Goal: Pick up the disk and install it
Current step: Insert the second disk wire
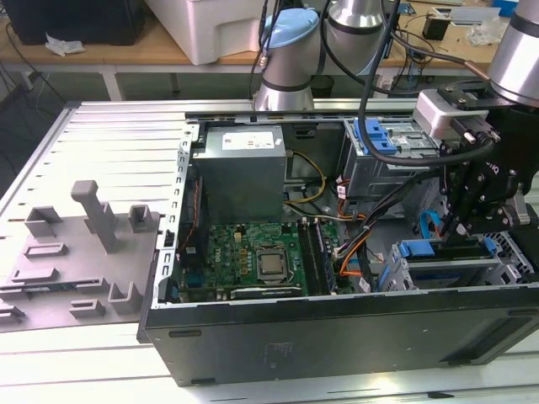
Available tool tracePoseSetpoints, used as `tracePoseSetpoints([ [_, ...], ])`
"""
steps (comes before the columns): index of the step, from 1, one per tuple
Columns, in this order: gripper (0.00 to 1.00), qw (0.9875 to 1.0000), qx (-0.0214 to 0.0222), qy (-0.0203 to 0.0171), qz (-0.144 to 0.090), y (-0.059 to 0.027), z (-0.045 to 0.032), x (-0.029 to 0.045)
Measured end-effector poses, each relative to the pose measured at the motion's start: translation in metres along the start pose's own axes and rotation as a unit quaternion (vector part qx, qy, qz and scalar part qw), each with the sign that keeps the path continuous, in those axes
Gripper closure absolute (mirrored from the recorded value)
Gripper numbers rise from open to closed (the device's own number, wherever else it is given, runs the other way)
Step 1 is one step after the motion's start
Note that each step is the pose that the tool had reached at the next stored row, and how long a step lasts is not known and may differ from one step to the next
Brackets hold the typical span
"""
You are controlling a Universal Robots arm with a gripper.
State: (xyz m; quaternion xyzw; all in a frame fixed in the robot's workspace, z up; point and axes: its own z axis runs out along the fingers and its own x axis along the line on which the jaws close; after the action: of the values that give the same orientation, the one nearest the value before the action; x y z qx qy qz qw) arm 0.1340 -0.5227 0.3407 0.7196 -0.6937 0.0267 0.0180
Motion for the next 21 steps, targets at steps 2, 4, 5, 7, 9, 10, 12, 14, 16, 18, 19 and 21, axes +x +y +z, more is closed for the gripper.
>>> tracePoseSetpoints([
  [2,0.84,1.0000,0.0000,0.0000,0.000,0.0000,0.0003,0.0000],
  [4,0.84,1.0000,0.0000,0.0000,0.000,0.0000,0.0019,-0.0001],
  [5,0.84,1.0000,0.0000,0.0000,0.000,0.0000,0.0020,-0.0001],
  [7,0.84,1.0000,0.0000,0.0000,0.000,0.0000,0.0020,-0.0001],
  [9,0.84,1.0000,0.0000,0.0000,0.000,0.0001,0.0021,-0.0001],
  [10,0.84,1.0000,0.0000,0.0000,0.000,0.0001,0.0021,-0.0001],
  [12,0.84,1.0000,0.0000,0.0000,0.000,0.0001,0.0021,-0.0001],
  [14,0.84,1.0000,0.0000,0.0000,0.000,0.0002,0.0021,-0.0001],
  [16,0.83,1.0000,0.0000,-0.0004,0.000,0.0002,0.0023,-0.0002],
  [18,0.71,1.0000,0.0000,-0.0001,0.000,0.0002,0.0022,-0.0002],
  [19,0.64,1.0000,0.0000,-0.0001,0.000,0.0003,0.0021,-0.0001],
  [21,0.64,1.0000,0.0000,-0.0001,0.000,0.0003,0.0021,-0.0001],
])
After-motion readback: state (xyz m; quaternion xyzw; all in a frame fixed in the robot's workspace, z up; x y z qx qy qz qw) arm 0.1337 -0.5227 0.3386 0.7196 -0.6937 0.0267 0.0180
